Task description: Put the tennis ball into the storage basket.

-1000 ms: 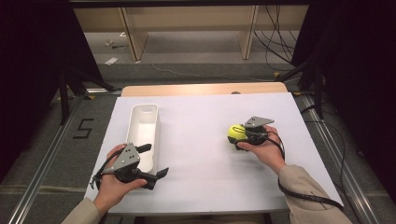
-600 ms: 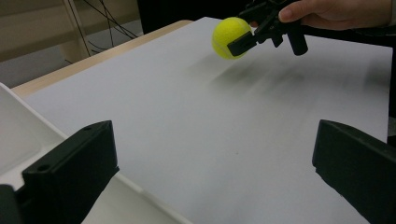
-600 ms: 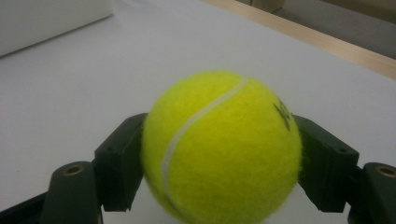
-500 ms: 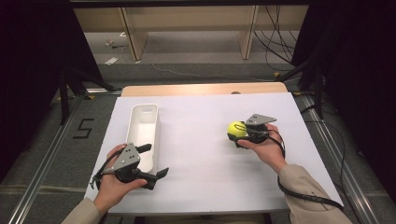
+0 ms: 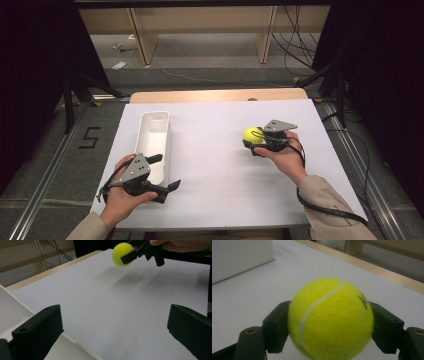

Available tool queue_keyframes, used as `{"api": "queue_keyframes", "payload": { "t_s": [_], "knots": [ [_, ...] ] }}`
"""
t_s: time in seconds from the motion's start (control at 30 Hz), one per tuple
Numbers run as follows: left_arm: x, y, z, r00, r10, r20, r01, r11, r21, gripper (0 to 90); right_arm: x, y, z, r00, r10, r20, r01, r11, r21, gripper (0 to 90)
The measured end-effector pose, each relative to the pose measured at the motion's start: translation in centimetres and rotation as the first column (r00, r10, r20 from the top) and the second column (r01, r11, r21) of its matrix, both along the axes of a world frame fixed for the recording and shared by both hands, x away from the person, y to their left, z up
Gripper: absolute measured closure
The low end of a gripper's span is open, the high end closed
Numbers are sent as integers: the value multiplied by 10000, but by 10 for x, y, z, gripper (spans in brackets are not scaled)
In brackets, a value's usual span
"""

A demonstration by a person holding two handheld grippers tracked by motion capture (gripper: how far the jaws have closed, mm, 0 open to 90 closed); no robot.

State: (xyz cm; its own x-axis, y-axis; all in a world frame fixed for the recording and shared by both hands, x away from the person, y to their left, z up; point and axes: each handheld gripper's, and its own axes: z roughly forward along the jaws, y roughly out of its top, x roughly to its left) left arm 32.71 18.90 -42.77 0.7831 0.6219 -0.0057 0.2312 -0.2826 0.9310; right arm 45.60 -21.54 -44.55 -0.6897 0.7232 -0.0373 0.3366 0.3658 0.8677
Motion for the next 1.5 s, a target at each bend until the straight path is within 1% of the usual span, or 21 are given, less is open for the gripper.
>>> {"api": "queue_keyframes", "payload": {
  "t_s": [0.33,0.73,0.97,1.5],
  "knots": [
    [0,0,0,10000,-13,-9,13,10000,24,0,1,2,4,9999,25,108,-26,9999,125,266],
    [0,0,0,10000,-12,-19,12,10000,48,0,2,10,10,9996,151,252,-159,9994,312,266],
    [0,0,0,10000,-8,-13,8,10000,67,0,2,17,14,9991,283,330,-297,9986,443,266],
    [0,0,0,10000,-18,-10,18,10000,77,0,3,33,18,9977,557,384,-577,9969,533,267]
  ]
}}
